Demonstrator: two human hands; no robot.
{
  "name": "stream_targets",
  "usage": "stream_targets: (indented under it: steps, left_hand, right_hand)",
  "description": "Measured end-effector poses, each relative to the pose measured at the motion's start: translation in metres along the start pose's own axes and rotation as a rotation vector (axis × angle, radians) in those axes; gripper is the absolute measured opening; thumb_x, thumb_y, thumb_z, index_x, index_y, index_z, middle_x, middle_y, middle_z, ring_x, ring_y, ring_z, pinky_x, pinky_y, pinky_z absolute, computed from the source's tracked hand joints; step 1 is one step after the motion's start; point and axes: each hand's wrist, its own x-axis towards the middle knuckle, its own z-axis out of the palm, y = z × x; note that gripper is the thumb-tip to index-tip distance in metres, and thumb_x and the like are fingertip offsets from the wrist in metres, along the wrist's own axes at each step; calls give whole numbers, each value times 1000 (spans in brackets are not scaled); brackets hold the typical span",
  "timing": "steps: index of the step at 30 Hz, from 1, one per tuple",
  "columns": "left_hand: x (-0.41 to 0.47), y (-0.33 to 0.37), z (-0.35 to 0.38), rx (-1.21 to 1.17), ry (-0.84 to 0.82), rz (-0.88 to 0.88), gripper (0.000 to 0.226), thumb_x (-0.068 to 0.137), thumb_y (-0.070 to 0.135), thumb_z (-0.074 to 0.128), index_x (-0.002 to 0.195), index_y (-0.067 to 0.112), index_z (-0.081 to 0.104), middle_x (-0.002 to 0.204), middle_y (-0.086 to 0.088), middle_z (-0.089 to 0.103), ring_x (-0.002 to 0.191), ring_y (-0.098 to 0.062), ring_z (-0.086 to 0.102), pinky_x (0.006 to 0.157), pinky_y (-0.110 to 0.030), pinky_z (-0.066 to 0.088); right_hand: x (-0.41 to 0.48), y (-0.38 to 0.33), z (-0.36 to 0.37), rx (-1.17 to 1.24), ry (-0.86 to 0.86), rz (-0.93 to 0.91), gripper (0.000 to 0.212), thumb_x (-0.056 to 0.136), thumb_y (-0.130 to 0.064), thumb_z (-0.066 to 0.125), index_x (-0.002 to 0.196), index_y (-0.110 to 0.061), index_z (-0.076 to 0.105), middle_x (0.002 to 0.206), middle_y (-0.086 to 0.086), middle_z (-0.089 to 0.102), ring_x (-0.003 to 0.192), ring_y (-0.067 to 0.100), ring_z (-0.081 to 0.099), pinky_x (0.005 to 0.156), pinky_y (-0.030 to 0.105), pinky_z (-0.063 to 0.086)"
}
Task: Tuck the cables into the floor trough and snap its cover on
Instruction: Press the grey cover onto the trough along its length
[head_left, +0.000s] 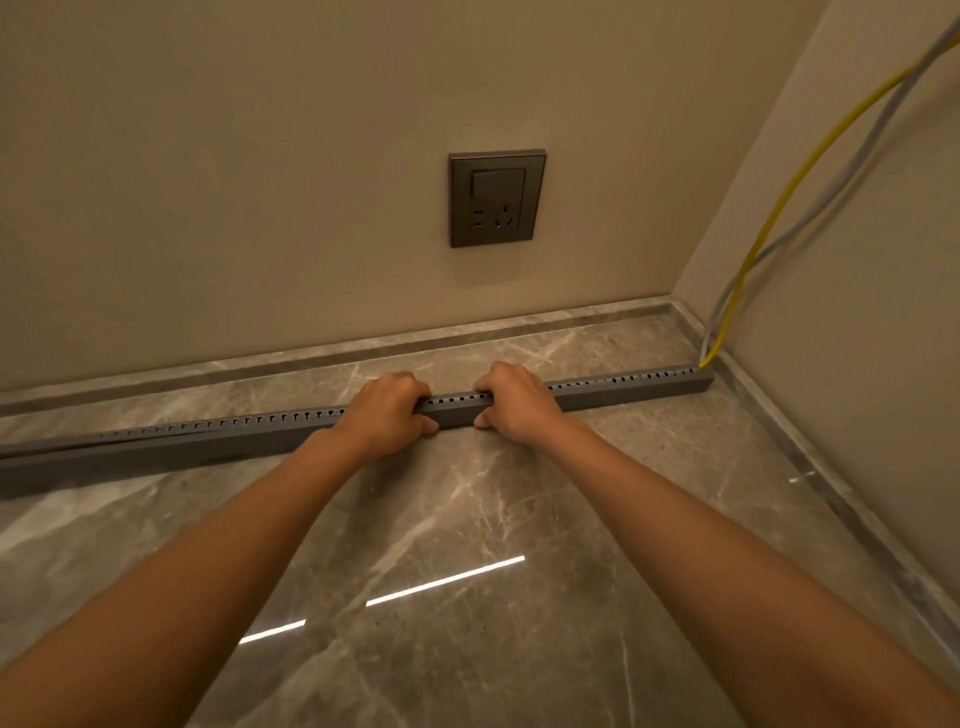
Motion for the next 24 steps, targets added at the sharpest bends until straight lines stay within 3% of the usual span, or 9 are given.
stream_targets:
  steps: [7, 11, 16, 19, 24]
  left_hand:
    - [-11, -33, -7, -86, -46, -82, 30, 88, 27, 61, 110, 7, 63, 109, -16, 64, 97, -29, 57, 73, -32, 39]
    - [-16, -46, -10, -77, -36, -128, 29, 85, 28, 65, 106, 8, 64, 106, -14, 64, 83, -22, 49, 69, -30, 36]
    - [-18, -46, -7, -1, 19, -107, 30, 83, 29, 66, 104, 8, 64, 107, -13, 63, 97, -29, 56, 74, -32, 40]
    - [-17, -44, -8, 35, 21, -99, 31, 82, 30, 66, 104, 8, 66, 106, -13, 65, 97, -30, 58, 75, -34, 44]
    - [-17, -40, -12, 45, 23, -101, 27, 80, 28, 68, 96, 6, 70, 98, -18, 68, 93, -32, 60, 66, -30, 36]
  right_hand:
    - [3, -32, 11, 83, -42, -72, 25, 84, -22, 65, 105, -9, 66, 110, 14, 62, 103, 31, 57, 87, 35, 43]
    - [7, -45, 21, 101, -38, -82, 27, 84, -24, 64, 108, -11, 65, 110, 14, 61, 103, 31, 57, 91, 38, 42]
    - [8, -45, 23, 109, -18, -96, 29, 84, -20, 65, 110, -6, 64, 110, 15, 58, 103, 31, 53, 86, 33, 40]
    - [8, -46, 25, 99, -8, -106, 25, 84, -17, 65, 104, -3, 65, 107, 15, 58, 101, 31, 53, 77, 29, 36]
    - [8, -46, 22, 91, -23, -105, 25, 84, -17, 66, 104, -3, 65, 107, 16, 58, 100, 31, 54, 81, 32, 40]
